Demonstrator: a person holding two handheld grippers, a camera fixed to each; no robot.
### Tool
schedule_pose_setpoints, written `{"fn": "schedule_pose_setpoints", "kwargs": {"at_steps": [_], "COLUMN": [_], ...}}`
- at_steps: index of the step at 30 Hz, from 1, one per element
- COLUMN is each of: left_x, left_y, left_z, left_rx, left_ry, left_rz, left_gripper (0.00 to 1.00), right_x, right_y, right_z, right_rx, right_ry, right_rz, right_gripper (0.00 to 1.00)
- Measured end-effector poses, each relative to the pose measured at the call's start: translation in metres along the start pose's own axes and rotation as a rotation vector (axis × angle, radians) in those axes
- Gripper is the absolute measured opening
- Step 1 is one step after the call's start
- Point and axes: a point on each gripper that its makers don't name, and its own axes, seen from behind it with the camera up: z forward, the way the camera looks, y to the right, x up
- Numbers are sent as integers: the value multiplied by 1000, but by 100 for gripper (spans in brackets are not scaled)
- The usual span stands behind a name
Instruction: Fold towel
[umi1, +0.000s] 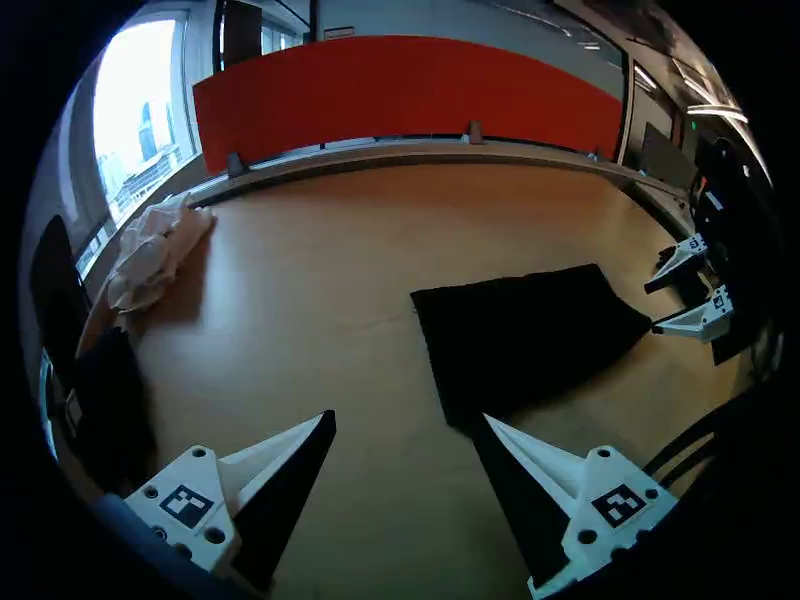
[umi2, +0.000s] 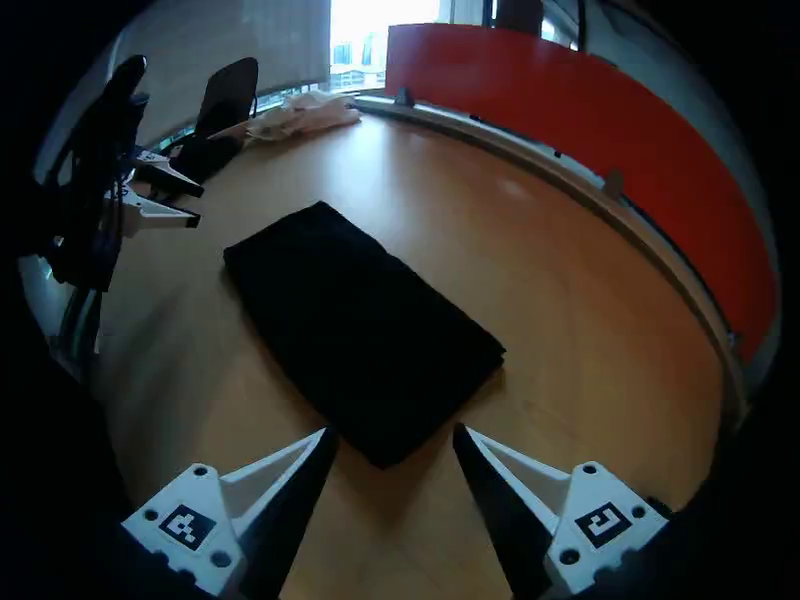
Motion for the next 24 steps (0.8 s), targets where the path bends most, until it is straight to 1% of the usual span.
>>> {"fn": "schedule_pose_setpoints", "kwargs": {"at_steps": [4, 6, 8, 12, 19, 22, 23, 24], "left_x": [-1, -2, -5, -7, -7, -8, -8, -9], "left_y": [-3, -5, -5, -5, -9, -10, -11, -11], "left_z": [-5, -7, -9, -11, -18, -23, -24, -26], "left_rx": [6, 10, 12, 17, 28, 34, 35, 37], "left_ry": [29, 40, 41, 50, 74, 85, 89, 93], "left_rz": [-8, -11, -17, -28, -18, -17, -18, -20], "left_gripper": [99, 99, 99, 99, 99, 99, 99, 99], "right_x": [-5, -8, -10, -13, -19, -22, -23, -24], "right_y": [-1, -2, -2, -4, -7, -8, -9, -9], "right_z": [2, 3, 4, 4, 5, 5, 5, 5], "right_rx": [12, 17, 21, 29, 47, 54, 56, 58], "right_ry": [-14, -21, -26, -37, -54, -63, -64, -66], "right_rz": [-6, -11, -15, -19, -19, -18, -19, -19], "right_gripper": [79, 79, 77, 71, 56, 53, 51, 46]}}
